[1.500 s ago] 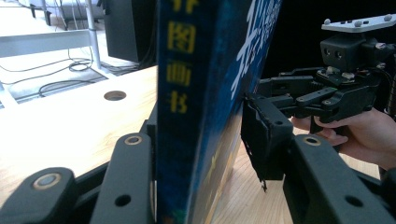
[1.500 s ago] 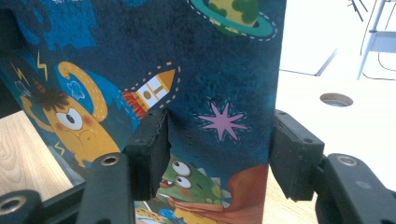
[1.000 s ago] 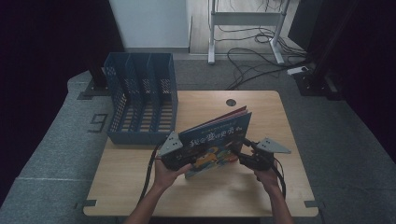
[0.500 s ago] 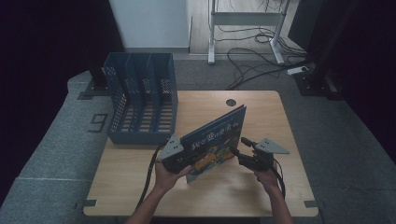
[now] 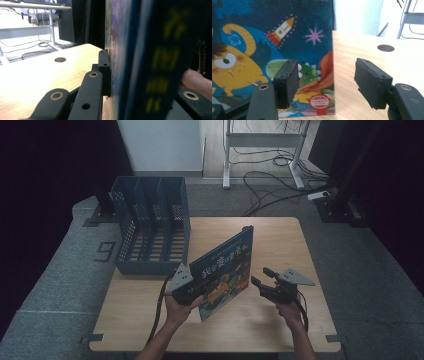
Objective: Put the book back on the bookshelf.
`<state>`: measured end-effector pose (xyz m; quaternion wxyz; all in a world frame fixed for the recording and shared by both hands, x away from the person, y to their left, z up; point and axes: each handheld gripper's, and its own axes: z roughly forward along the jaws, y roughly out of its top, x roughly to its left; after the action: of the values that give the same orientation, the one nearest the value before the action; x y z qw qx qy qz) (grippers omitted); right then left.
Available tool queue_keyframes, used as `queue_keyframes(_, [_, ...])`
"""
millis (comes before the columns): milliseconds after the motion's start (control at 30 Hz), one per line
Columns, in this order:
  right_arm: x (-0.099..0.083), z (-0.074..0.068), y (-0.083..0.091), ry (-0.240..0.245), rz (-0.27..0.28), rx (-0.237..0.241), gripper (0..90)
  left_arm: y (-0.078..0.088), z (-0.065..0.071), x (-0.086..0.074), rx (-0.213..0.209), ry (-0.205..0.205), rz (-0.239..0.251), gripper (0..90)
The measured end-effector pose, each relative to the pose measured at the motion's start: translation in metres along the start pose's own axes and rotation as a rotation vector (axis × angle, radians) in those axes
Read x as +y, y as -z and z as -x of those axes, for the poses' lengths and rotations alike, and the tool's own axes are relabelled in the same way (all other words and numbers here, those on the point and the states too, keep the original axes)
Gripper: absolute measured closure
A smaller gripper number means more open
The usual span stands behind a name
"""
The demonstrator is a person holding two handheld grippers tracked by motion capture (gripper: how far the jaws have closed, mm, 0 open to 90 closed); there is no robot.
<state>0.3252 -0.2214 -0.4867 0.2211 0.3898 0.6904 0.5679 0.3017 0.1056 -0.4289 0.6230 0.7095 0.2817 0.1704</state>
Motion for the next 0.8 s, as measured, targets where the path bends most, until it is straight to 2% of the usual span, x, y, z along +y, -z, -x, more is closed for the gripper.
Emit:
queue_keyframes(200, [-0.002,0.002,0.003,-0.008,-0.008,-0.015,35.8,0.008,-0.003,0.005,0.002,0.022,0.026,81.7])
queue_keyframes(467, [-0.003,0.003,0.007,-0.019,-0.009,-0.018,36.8,0.016,-0.003,0.012,-0.007,0.021,0.038,81.5])
queue_keyframes(800, [-0.004,0.005,0.010,-0.026,-0.013,-0.022,37.5,0.022,-0.003,0.016,0.011,0.027,0.048,81.2])
